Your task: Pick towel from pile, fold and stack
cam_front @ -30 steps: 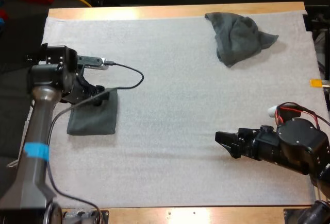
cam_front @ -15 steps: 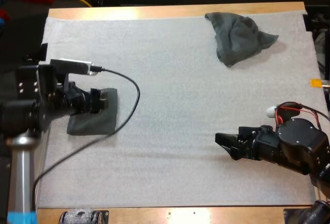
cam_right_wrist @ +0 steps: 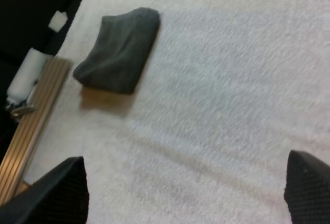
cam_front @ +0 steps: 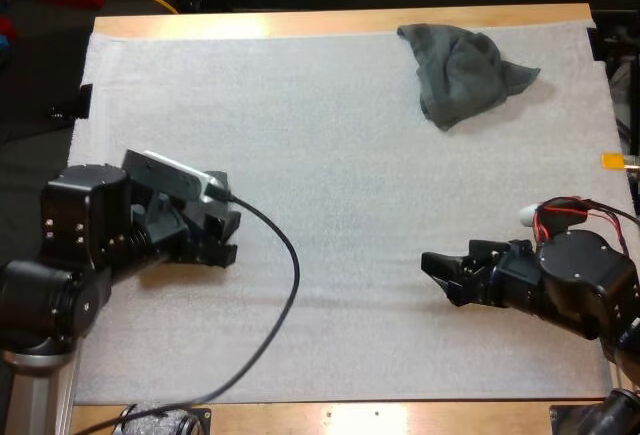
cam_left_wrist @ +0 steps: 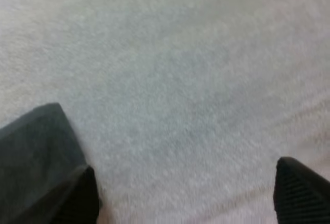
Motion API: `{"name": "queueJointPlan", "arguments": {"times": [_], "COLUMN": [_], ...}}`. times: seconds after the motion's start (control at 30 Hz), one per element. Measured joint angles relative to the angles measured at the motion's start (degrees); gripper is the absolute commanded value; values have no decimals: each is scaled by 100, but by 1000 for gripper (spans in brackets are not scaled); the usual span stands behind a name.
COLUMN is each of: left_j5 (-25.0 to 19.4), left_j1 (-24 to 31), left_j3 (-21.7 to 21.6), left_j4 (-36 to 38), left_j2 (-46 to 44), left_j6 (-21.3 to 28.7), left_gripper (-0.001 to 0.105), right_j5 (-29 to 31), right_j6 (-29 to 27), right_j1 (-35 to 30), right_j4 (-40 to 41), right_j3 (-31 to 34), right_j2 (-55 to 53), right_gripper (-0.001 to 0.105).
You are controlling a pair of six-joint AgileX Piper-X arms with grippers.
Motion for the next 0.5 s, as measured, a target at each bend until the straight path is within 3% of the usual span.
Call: {"name": "queueJointPlan", "arguments": {"times": [0.2, 0.37, 0.5], "left_j5": [-183, -183, -247], "left_j1": [-47, -47, -47], "left_j3": [0, 0, 0], "left_j4": [53, 53, 53], "left_j2": [-21, -21, -21], "left_j6": [0, 28, 59], "left_gripper": [68, 68, 68], "right_j5": [45, 1, -421], "right_j6": [-362, -994, -1579], "right_j1": [-559, -1642, -2608], "right_j4": [121, 444, 780], "right_j3": [-126, -397, -637], "right_j2": [0, 0, 0], "right_gripper": [75, 75, 75]}}
